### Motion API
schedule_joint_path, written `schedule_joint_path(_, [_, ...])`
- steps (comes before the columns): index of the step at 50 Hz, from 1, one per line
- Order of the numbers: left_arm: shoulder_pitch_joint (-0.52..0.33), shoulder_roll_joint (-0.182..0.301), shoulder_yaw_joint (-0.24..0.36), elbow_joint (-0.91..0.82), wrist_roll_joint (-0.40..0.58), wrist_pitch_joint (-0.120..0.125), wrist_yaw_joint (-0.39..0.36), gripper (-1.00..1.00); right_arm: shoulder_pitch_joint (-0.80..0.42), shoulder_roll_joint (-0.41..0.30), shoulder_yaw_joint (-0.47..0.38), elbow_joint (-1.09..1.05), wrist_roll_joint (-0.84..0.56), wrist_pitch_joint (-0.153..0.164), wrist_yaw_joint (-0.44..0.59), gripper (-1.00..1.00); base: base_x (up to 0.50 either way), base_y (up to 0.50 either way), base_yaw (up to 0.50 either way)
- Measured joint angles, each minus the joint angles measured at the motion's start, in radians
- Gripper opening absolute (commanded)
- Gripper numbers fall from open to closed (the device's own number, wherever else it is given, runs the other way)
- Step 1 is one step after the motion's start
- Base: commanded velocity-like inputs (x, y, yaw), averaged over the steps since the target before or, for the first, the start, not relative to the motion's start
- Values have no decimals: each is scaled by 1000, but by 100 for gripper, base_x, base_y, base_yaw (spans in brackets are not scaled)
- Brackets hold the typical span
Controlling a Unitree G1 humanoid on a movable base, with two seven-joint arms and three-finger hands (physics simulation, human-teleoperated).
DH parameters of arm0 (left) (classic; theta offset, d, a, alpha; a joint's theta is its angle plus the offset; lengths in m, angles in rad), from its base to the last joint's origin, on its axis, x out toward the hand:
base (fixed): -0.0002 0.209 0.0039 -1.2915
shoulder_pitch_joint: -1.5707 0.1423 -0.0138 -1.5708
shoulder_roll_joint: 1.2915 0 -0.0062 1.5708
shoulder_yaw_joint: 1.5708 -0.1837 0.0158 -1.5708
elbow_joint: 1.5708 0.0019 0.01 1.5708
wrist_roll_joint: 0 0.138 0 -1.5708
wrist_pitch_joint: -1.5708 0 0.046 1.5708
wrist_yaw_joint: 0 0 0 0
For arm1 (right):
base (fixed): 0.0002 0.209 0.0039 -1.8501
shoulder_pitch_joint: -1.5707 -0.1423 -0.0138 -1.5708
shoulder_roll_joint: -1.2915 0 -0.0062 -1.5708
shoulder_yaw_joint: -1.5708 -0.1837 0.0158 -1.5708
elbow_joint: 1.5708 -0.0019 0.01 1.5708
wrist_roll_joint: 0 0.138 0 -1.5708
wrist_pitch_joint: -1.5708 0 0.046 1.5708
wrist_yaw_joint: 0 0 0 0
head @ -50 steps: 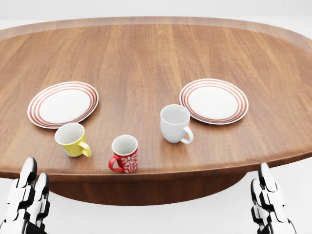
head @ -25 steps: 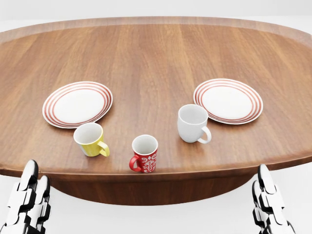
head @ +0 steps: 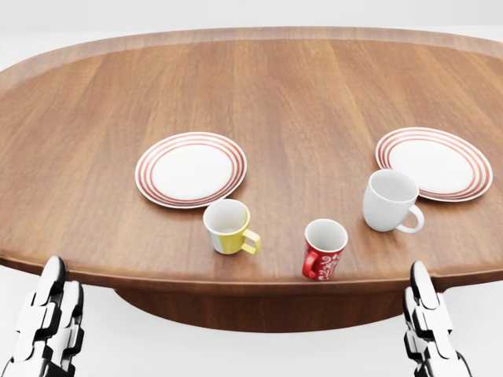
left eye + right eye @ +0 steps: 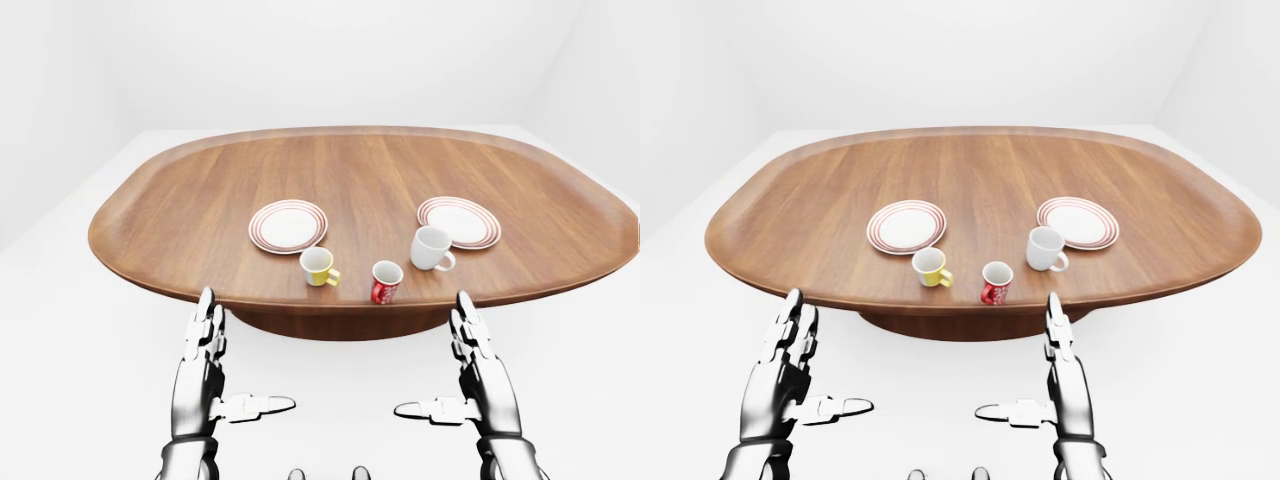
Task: Put the red mug on the left plate.
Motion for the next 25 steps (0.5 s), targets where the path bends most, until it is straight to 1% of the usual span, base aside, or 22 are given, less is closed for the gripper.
schedule_joint_path(25, [6, 6, -7, -3, 0, 0, -2, 100, -6, -4, 7, 2, -8, 0, -6, 100, 4, 50, 0])
